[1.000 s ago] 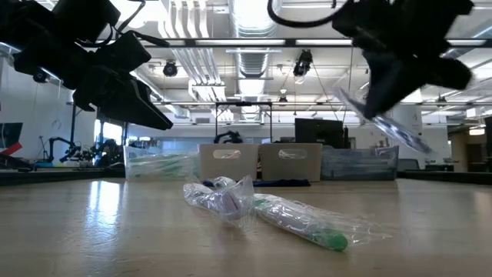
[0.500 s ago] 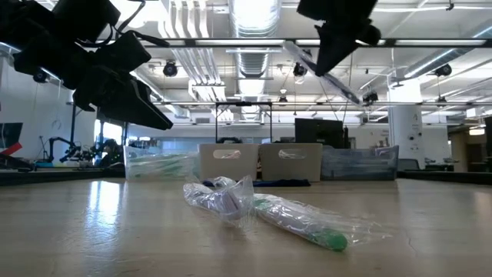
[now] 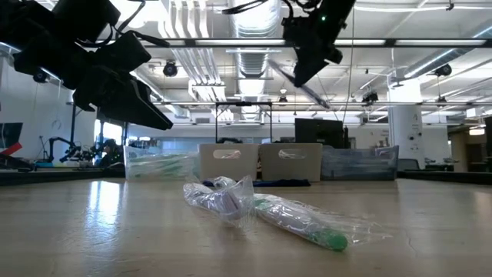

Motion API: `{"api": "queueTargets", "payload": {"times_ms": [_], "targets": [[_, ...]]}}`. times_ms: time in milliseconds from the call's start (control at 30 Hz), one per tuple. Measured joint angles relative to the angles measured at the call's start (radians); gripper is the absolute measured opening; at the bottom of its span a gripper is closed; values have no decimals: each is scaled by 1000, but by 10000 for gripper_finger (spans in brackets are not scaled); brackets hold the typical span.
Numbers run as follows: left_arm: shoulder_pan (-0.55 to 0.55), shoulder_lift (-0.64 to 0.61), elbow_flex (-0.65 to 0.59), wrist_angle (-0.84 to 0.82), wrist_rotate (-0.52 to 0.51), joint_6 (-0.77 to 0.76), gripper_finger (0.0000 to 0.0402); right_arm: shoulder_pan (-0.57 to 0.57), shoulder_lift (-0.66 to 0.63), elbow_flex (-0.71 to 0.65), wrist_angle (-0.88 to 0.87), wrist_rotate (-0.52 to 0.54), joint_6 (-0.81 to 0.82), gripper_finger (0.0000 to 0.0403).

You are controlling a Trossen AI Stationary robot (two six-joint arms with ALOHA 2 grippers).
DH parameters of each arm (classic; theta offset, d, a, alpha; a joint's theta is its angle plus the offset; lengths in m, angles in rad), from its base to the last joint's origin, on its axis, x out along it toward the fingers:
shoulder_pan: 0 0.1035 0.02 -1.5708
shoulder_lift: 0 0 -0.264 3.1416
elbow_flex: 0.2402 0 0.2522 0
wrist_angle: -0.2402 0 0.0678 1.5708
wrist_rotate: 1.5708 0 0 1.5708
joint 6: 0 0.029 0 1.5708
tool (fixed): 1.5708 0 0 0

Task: Pick & Place Toothbrushes
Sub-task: Put the violet toothbrush into the gray bin

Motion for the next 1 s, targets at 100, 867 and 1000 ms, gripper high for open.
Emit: {"api": "queueTargets", "payload": {"times_ms": [100,867,1000], "targets": [[0,0,0,0,0,0,175,-61,0,0,44,-32,-74,13],[0,0,0,0,0,0,175,-196,104,-1,170,-153,-210,13],[0,0,0,0,0,0,175,-215,133,29,165,-152,-215,13]]}}
